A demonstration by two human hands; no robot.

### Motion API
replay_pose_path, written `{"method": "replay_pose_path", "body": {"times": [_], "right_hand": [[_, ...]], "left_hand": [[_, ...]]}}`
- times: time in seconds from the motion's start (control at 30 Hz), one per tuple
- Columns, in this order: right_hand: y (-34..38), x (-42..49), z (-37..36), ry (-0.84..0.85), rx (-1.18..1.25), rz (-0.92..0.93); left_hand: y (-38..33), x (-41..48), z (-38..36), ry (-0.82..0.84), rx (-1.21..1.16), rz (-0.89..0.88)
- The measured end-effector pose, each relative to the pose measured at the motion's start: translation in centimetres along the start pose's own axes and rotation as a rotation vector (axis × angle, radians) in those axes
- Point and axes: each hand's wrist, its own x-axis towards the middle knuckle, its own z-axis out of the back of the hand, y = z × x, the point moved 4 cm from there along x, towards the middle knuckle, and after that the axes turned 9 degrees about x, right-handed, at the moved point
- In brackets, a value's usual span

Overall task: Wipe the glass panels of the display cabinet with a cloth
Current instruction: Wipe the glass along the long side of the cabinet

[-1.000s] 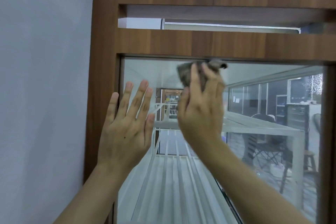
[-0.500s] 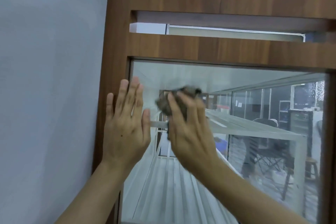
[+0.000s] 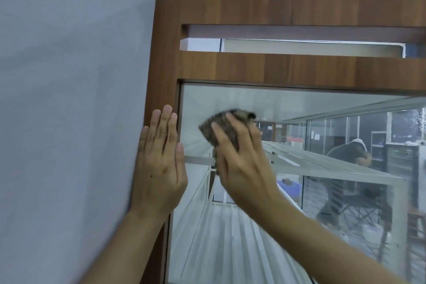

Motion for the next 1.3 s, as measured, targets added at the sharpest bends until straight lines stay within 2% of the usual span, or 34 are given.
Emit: {"method": "replay_pose_path", "body": {"times": [0.13,0.3,0.47,0.67,0.87,0.93,1.03,1.1,1.23,1.3], "right_hand": [[0.3,6.0,-0.4,-0.084,-0.018,-0.042],[1.4,1.2,-1.0,0.057,-0.047,0.138],[1.4,7.9,-1.3,-0.04,-0.042,0.05],[3.1,-1.2,-1.9,0.172,-0.012,0.232],[2.4,4.9,-1.6,0.099,0.032,0.14],[3.0,1.8,-2.2,0.153,0.063,0.191],[5.2,-6.5,-2.5,0.343,0.12,0.325],[5.4,-8.2,-2.6,0.396,0.119,0.404],[5.0,-4.3,-3.0,0.304,0.134,0.263],[5.5,-6.2,-3.4,0.3,0.15,0.23]], "left_hand": [[0.2,0.2,-0.1,-0.027,-0.015,0.003],[0.1,0.2,0.0,-0.027,-0.07,0.021],[0.3,0.1,0.2,-0.039,-0.122,0.025],[0.6,0.1,0.4,-0.028,-0.211,0.026],[0.5,-0.5,0.7,-0.07,-0.251,0.039],[0.5,-0.4,0.6,-0.089,-0.252,0.048],[0.6,-0.3,0.6,-0.105,-0.252,0.046],[0.5,-0.3,0.7,-0.1,-0.267,0.049],[0.5,-0.2,0.9,-0.101,-0.307,0.064],[0.5,-0.2,0.9,-0.102,-0.317,0.063]]}}
